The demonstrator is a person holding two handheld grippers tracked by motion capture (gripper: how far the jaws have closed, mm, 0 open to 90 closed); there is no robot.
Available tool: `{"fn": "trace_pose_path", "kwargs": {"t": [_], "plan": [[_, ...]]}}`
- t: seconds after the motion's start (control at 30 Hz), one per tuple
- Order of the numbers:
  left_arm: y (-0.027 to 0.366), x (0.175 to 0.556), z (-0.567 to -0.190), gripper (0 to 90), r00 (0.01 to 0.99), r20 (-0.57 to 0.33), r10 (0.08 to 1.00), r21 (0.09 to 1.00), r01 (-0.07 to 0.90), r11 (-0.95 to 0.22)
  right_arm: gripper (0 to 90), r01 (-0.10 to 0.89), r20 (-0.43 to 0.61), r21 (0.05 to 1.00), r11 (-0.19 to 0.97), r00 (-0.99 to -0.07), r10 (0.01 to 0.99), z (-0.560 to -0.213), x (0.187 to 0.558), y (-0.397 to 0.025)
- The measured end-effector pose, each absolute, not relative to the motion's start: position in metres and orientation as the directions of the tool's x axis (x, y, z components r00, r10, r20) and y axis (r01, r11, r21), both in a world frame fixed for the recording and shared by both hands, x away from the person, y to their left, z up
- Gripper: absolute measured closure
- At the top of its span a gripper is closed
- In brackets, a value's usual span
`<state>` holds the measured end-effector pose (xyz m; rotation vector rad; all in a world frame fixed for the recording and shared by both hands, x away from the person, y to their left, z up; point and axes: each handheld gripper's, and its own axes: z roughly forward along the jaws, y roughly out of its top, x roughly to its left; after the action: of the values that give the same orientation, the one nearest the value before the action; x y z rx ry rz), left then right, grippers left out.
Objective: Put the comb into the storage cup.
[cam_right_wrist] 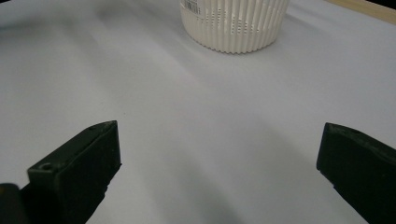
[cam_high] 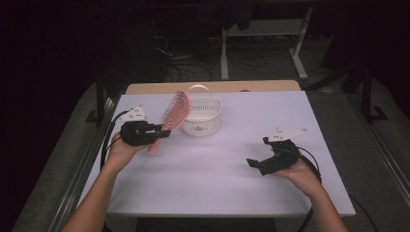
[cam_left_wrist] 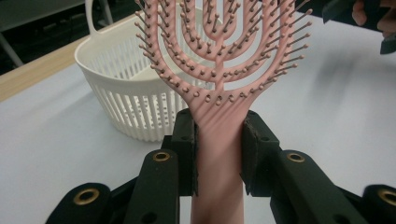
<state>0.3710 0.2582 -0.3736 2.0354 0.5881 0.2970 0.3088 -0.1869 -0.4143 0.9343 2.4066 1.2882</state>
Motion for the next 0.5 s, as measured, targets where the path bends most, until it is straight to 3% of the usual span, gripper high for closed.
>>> {"fn": "trace_pose_path", "kwargs": {"t": [0.5], "plan": [[0.253, 0.381, -0.363, 70.4, 0.848, -0.04, 0.529, 0.889, 0.271, -0.369, 0.0, 0.418, 0.083, 0.821, 0.389, -0.762, 0.643, -0.413, 0.31, -0.188]]}}
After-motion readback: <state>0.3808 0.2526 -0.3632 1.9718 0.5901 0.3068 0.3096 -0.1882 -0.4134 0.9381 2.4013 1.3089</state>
